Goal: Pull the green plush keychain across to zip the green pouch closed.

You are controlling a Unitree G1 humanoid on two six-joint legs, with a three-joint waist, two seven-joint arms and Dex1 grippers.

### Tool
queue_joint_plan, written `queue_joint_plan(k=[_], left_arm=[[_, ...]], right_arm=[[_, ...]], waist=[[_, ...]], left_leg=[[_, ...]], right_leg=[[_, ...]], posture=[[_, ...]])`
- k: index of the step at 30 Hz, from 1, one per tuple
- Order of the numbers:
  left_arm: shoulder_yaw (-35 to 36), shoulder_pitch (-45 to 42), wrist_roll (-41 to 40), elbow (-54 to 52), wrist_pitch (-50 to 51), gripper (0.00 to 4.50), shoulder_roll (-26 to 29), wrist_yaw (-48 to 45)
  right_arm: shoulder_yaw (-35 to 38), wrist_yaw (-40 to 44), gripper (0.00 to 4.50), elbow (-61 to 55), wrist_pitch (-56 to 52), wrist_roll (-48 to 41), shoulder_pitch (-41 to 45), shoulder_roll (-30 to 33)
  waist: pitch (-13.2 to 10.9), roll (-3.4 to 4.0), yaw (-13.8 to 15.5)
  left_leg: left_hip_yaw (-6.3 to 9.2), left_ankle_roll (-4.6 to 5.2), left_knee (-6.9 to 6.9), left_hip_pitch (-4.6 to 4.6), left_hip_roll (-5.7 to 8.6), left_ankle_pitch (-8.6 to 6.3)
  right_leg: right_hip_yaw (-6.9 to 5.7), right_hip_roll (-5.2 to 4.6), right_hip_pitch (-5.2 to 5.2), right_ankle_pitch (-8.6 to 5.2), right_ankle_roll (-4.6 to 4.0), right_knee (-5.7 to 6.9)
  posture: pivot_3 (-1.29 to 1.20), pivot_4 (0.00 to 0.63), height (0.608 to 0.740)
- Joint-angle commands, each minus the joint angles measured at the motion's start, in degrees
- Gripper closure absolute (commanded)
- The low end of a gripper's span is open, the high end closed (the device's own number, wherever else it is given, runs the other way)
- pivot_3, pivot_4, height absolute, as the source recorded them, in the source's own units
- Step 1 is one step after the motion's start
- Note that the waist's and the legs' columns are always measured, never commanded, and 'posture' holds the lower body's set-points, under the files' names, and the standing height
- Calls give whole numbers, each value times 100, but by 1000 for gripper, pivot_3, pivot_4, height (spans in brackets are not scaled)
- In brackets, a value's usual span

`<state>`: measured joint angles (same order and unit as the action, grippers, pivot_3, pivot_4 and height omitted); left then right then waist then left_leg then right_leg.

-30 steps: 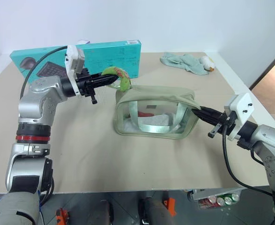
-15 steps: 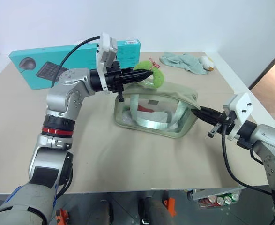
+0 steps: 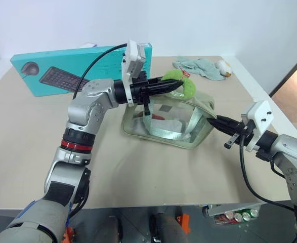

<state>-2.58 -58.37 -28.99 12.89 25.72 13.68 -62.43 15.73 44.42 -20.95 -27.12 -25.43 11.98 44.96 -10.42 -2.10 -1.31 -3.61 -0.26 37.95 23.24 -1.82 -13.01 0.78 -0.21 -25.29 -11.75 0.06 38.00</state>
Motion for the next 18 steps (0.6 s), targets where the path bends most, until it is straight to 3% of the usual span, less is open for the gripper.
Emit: queue_joint_plan(k=[1,5,12,15,16,18], left_arm=[[-67,-32,113,-250,45,4490,178,43],[-123,10,186,-189,79,4490,419,-106],[-469,203,424,-309,-184,2287,814,-728],[-472,198,439,-306,-215,1076,937,-868],[-479,195,455,-310,-221,844,1007,-942],[-491,202,458,-330,-191,844,1152,-1077]], right_arm=[[78,-17,4500,-135,83,-36,88,48],[74,-23,4500,-162,85,-32,52,36],[61,-21,4500,-173,93,-31,58,33],[61,-18,4500,-171,93,-32,55,34],[58,-15,4500,-175,93,-29,50,35],[50,-9,4500,-169,103,-22,46,35]], waist=[[0,0,0],[0,0,9],[0,0,13],[0,0,13],[0,0,13],[0,0,13]], left_leg=[[1,0,0,0,0,0],[0,0,0,0,0,0],[0,1,2,3,6,0],[2,1,2,3,5,-1],[2,1,3,3,5,-1],[2,2,3,2,5,0]], right_leg=[[-1,0,0,0,0,0],[-1,0,0,0,0,0],[3,-4,1,-2,3,0],[2,-4,1,-2,3,0],[2,-4,1,-2,3,0],[2,-3,1,-2,3,0]], posture=[[0,150,740],[0,150,740],[0,150,740],[0,150,740],[0,150,740],[0,150,740]])
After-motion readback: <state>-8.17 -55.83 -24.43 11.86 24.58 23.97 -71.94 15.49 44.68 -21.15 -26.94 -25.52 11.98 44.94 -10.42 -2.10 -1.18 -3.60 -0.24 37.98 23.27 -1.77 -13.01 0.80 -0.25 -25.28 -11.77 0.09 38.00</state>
